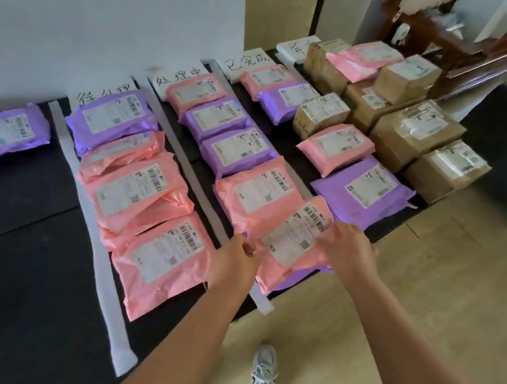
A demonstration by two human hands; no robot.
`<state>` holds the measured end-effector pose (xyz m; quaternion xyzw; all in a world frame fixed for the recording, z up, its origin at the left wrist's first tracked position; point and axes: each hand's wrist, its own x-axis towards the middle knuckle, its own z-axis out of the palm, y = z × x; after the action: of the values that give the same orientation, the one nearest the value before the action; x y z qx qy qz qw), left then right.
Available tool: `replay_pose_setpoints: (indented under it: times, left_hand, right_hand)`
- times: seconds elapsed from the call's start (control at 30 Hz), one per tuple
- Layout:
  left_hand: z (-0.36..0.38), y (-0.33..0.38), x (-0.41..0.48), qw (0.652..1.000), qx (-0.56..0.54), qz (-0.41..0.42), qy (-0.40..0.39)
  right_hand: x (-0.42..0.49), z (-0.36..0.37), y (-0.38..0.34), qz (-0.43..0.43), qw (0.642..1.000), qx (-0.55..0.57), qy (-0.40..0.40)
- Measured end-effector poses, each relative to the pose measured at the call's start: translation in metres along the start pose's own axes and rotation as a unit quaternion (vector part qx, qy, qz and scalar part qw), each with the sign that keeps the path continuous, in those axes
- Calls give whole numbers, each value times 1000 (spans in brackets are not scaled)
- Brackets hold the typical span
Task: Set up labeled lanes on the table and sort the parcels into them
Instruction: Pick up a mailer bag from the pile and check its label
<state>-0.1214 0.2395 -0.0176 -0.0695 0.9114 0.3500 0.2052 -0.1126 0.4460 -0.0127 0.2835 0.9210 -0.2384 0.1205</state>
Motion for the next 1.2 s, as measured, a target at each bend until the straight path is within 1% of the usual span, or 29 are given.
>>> replay_pose_setpoints:
  times: [0.07, 0.2, 0.3, 0.43, 0.57, 0.87, 1.07, 1.2]
  left_hand:
    - [14, 2, 2, 1000, 4, -20, 12]
    - [33, 2, 2, 998, -2, -49, 36]
    - [41, 1, 1, 997, -3, -48, 54]
    - [52, 1, -3, 997, 30, -33, 67]
    - [54, 1, -6, 997, 27, -34, 67]
    - [46, 7, -11, 995, -2, -28, 93]
    - [19, 16, -16, 990, -5, -6, 141]
    - [-11, 8, -26, 982, -23, 2, 188]
  right_hand:
    - [12, 0, 7, -19, 999, -28, -26]
    - [26, 9, 15, -53, 995, -46, -75]
    - [32, 16, 20, -62, 992, -71, -89]
    - [31, 20, 22, -83, 982, -132, -105]
    - [35, 21, 22, -82, 981, -127, -121]
    - [33, 12, 17, -84, 990, -89, -63]
    - [23, -1, -10, -147, 987, -56, -15]
    - [6, -3, -44, -205, 978, -43, -16]
